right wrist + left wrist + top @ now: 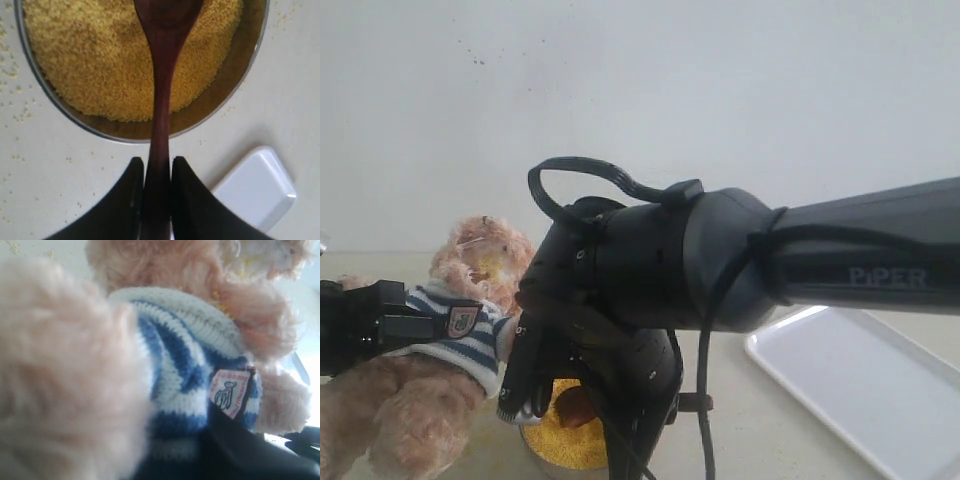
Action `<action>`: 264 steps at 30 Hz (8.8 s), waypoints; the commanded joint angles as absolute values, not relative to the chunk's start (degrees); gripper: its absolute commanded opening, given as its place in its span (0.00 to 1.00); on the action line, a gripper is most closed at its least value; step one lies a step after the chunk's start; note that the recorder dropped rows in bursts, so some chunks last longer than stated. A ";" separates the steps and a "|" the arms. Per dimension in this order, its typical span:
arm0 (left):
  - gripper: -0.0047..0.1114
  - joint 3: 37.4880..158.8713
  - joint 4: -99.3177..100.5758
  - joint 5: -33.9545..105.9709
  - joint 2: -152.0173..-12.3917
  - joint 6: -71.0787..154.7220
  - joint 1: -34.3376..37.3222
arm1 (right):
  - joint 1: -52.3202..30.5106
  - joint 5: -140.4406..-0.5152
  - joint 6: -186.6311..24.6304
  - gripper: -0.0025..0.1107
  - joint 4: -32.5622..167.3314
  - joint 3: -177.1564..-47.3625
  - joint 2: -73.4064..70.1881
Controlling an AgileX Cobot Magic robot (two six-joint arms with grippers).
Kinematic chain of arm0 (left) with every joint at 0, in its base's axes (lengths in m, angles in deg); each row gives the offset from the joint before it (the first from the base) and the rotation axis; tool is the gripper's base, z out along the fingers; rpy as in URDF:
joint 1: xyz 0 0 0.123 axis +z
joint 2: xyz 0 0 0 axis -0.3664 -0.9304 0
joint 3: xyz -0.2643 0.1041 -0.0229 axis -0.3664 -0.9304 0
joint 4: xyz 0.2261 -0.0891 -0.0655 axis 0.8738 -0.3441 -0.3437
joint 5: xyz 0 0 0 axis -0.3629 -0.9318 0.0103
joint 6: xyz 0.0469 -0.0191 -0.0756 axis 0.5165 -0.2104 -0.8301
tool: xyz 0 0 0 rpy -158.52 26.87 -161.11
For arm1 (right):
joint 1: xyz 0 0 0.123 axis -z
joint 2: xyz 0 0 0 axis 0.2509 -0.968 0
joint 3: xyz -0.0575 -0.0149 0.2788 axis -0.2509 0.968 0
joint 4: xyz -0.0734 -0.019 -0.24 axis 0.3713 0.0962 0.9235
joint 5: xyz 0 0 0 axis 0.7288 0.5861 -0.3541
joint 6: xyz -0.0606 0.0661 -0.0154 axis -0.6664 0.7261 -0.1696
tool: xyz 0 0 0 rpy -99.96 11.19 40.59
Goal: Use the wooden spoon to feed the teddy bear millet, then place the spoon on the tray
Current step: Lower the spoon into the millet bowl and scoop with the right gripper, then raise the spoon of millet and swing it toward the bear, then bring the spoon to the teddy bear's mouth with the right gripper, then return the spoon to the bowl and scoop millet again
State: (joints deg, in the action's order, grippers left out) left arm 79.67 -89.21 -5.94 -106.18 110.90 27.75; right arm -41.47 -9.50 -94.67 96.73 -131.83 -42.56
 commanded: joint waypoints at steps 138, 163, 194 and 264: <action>0.08 73.58 -80.61 -10.43 -101.09 99.06 27.66 | -27.15 -0.52 -107.19 0.02 66.64 -146.85 -28.81; 0.08 73.58 -80.49 -12.35 -101.09 99.18 27.66 | -36.30 -5.65 -102.04 0.02 76.57 -149.98 -35.87; 0.08 73.58 -80.49 -13.08 -101.09 99.31 27.66 | -42.10 -0.88 -92.27 0.02 92.88 -149.98 -37.90; 0.08 73.58 -91.54 -13.54 -101.09 103.83 27.66 | -40.33 -8.70 -86.07 0.02 96.40 -137.13 -28.37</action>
State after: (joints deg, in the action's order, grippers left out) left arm 73.75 -88.77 -12.26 -101.15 102.23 27.75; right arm -45.00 -11.02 -84.98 101.96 -137.13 -29.46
